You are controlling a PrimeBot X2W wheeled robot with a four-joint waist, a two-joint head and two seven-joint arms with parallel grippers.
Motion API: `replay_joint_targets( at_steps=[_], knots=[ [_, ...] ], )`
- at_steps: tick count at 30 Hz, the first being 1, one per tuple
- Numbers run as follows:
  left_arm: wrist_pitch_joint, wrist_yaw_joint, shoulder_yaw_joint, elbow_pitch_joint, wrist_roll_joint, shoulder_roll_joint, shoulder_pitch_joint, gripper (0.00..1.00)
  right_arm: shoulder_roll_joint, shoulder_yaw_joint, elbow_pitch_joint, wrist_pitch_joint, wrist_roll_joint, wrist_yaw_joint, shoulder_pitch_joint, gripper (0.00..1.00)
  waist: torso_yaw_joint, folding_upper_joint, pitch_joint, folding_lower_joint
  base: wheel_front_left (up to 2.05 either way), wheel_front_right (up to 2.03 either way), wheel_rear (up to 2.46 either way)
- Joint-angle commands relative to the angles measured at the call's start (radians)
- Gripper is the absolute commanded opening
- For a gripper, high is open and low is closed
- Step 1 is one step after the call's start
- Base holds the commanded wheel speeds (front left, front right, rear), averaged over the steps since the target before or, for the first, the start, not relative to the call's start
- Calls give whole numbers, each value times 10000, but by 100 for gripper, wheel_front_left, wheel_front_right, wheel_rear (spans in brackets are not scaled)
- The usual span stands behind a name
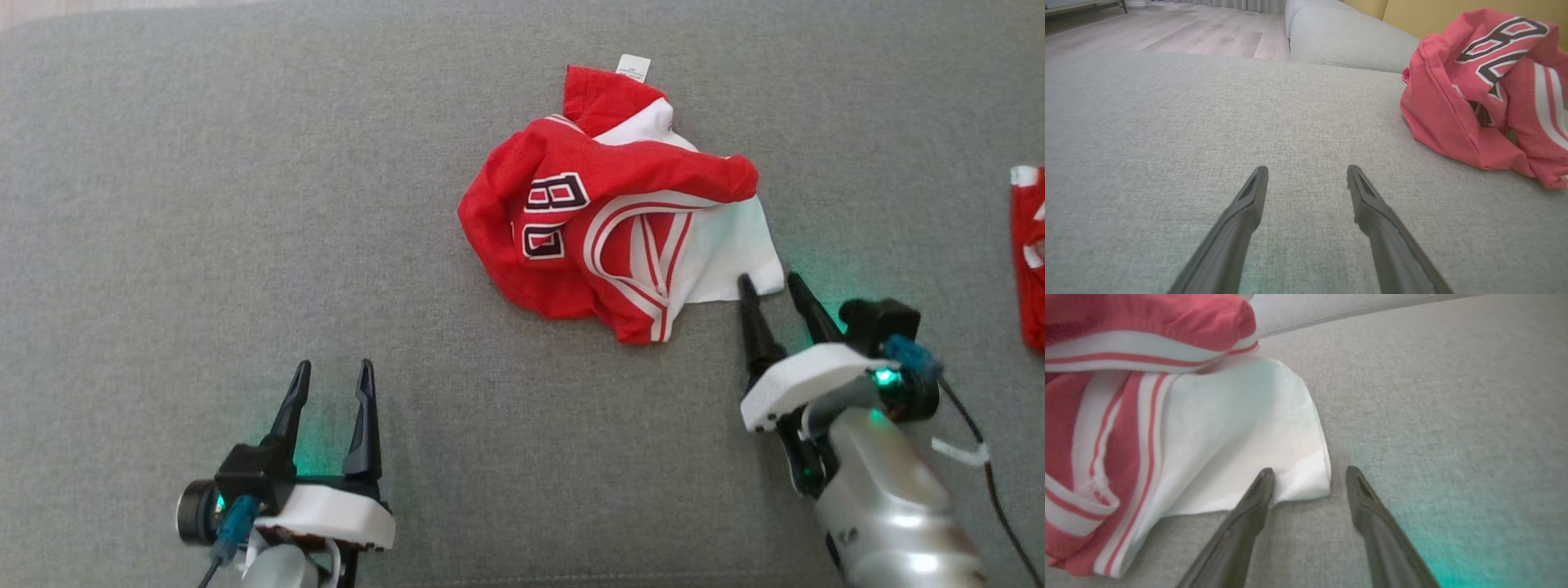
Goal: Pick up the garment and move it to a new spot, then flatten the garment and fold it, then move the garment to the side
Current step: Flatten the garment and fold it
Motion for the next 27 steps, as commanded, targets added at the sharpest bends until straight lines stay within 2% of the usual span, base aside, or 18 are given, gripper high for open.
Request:
replay_joint_targets(
  at_steps=[1,2,4,7,15,21,27],
  knots=[
    [-95,70,239,-238,-51,15,-272,100,28,486,173,37,272,35,-199,9,20,0,30,-2,0,0,0],
    [-95,78,255,-235,-56,15,-279,100,28,565,221,37,427,35,-248,0,7,0,35,-2,0,0,0],
    [-95,100,302,-233,-78,15,-287,100,28,500,-189,37,739,35,-312,0,-48,0,22,-2,0,0,0],
    [-95,119,376,-250,-132,15,-268,100,28,137,-1441,37,1012,35,-375,0,-206,0,-85,-2,0,0,0],
    [-95,35,479,-170,-292,15,27,100,-108,-771,-4819,37,752,35,-1238,0,-733,0,-799,-2,0,0,0],
    [-95,55,422,-68,-497,15,377,100,-786,-124,-5957,37,799,35,-2712,0,-989,0,-1390,-2,0,0,0],
    [-95,86,484,-70,-556,15,724,100,-1552,1280,-5679,186,1029,35,-5063,0,-1310,0,-1474,-2,0,0,0]
  ],
)
